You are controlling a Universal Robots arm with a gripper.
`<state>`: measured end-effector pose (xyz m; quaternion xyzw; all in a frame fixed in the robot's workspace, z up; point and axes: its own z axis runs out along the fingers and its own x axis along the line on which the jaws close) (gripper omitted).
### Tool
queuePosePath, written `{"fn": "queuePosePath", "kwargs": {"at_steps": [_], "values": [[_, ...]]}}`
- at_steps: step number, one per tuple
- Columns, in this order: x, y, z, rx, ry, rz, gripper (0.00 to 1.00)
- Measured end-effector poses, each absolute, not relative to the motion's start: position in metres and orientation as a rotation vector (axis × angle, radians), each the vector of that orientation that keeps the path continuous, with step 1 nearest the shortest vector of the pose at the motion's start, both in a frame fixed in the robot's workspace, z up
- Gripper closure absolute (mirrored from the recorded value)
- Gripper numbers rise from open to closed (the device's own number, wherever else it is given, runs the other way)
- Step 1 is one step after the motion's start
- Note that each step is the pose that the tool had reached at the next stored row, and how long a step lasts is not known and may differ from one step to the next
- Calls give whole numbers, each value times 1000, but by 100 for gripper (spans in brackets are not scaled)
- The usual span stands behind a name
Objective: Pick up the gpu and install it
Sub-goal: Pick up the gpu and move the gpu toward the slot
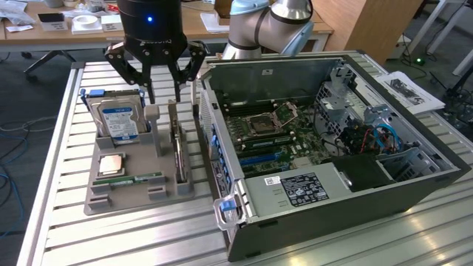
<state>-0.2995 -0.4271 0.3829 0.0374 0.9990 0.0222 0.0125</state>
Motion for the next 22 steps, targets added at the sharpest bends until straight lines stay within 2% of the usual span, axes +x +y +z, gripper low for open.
{"fn": "queuePosePath", "kwargs": {"at_steps": [22], "values": [[-299,-427,371,117,3114,73,53]]}}
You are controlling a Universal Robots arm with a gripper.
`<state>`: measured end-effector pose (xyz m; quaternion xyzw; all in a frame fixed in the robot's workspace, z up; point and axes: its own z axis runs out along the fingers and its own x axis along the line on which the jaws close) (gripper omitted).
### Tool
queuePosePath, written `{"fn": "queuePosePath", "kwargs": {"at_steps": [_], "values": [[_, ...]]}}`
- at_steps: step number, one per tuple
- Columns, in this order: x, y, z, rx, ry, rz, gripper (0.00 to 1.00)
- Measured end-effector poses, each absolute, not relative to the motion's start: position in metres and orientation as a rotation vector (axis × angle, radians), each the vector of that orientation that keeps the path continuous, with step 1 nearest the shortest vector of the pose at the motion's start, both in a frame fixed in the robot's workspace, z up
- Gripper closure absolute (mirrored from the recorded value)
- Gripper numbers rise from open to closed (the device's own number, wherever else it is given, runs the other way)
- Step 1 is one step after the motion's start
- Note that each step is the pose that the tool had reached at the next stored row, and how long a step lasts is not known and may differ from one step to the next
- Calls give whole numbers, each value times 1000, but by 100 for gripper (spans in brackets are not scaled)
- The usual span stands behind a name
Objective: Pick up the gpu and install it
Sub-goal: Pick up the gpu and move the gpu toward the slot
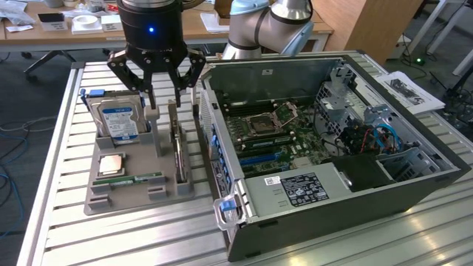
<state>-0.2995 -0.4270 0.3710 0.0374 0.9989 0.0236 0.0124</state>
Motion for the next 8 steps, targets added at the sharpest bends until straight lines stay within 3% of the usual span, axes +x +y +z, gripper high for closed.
{"fn": "queuePosePath", "kwargs": {"at_steps": [8], "values": [[-299,-427,369,117,3114,74,53]]}}
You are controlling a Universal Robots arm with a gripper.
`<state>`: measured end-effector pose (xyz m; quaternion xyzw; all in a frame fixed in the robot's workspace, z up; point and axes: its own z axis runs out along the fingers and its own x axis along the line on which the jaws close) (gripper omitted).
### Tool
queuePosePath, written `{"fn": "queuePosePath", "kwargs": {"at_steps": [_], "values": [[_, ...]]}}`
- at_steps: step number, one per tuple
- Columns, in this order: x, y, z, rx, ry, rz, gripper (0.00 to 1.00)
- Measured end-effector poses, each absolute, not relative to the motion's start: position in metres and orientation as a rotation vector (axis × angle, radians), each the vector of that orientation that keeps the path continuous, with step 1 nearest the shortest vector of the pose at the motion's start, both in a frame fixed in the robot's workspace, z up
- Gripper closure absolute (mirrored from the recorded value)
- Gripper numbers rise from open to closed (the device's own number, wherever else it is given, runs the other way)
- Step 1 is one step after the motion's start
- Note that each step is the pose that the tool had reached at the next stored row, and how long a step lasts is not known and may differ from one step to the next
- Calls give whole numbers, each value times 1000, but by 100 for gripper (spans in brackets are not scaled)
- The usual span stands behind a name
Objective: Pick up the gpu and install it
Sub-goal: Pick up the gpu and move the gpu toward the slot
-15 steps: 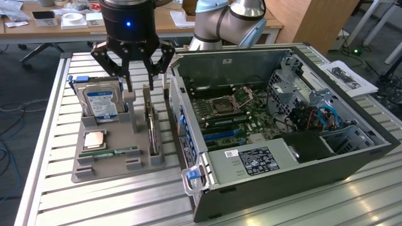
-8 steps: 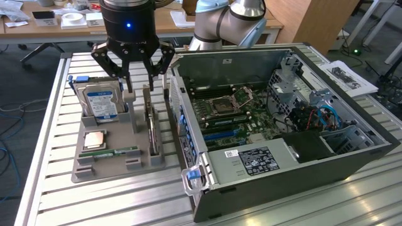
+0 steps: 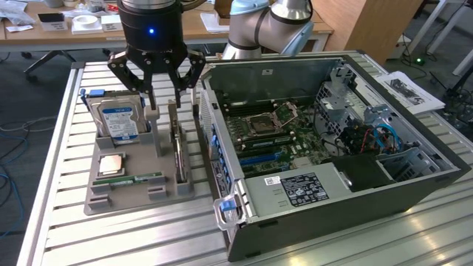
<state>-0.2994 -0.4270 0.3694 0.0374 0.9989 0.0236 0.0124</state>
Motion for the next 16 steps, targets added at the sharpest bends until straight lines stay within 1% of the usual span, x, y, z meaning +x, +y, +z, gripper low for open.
{"fn": "queuePosePath", "kwargs": {"at_steps": [16], "values": [[-299,-427,364,117,3113,74,53]]}}
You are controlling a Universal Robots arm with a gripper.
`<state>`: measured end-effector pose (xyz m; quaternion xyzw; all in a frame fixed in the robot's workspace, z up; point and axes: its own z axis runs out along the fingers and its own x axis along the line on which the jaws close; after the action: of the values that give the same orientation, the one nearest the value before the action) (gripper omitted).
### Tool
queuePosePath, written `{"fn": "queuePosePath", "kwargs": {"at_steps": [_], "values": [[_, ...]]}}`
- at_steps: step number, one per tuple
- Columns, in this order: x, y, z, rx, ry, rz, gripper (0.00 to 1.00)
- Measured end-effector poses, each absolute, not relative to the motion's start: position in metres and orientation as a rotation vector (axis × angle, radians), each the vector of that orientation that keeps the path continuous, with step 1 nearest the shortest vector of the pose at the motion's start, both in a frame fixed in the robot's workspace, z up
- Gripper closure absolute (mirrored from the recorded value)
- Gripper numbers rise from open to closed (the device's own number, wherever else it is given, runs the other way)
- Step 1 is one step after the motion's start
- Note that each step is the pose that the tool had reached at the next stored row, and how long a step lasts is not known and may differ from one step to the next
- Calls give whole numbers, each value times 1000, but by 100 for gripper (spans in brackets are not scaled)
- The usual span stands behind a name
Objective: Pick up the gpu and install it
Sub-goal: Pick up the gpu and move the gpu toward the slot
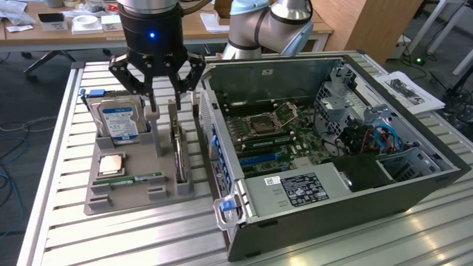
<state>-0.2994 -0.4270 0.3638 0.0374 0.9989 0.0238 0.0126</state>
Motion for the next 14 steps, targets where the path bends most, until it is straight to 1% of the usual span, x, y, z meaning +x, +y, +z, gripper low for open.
{"fn": "queuePosePath", "kwargs": {"at_steps": [14], "values": [[-299,-427,359,117,3114,74,53]]}}
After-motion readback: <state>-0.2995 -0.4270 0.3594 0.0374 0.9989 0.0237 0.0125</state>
